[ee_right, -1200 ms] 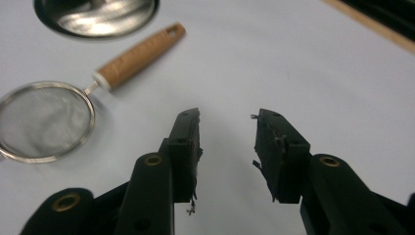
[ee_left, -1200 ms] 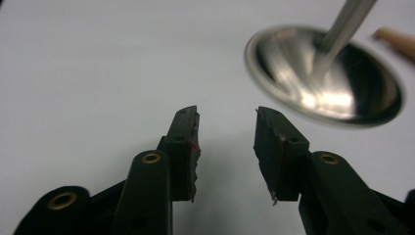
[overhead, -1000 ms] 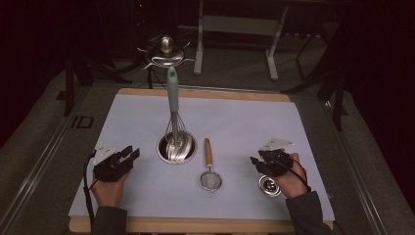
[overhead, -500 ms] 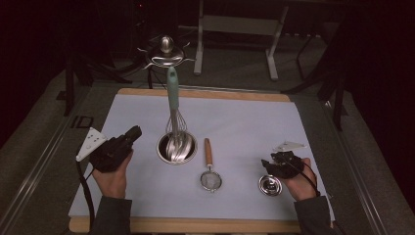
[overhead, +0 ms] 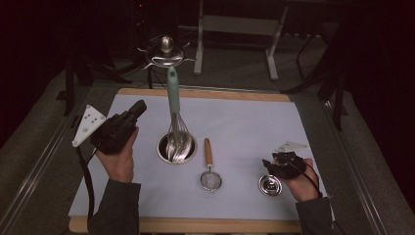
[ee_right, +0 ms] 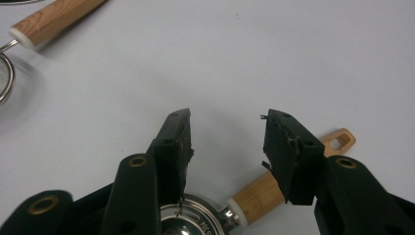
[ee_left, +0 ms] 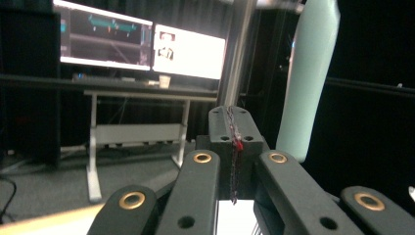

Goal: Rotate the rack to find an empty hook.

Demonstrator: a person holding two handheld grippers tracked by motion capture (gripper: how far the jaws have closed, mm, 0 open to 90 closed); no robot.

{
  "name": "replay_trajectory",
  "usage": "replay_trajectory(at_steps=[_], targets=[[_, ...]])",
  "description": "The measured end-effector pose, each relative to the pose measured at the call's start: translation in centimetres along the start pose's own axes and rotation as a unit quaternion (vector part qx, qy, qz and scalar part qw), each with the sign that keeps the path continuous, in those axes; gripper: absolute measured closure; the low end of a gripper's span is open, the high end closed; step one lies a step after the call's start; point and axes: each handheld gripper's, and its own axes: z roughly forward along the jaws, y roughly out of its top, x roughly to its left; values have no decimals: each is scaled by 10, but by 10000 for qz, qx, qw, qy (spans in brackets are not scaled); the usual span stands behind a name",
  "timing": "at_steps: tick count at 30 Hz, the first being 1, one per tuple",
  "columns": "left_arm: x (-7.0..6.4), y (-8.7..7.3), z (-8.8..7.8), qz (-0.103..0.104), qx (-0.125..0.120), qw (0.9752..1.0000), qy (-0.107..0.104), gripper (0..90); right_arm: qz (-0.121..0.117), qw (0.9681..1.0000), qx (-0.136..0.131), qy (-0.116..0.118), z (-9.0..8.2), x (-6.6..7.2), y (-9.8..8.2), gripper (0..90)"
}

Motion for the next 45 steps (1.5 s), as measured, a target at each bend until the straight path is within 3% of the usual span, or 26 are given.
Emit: replay_trajectory(at_steps=[8,19,45], targets=[[-11,33,15,269,-301,9991,-97,900,49,10000,23,-4,-1,-2,-2,530],[-21,58,28,516,-462,9975,-161,899,84,9999,74,-2,2,-4,-4,531],[1,66,34,646,-376,9968,294,899,179,9998,67,-74,1,-9,-7,528]])
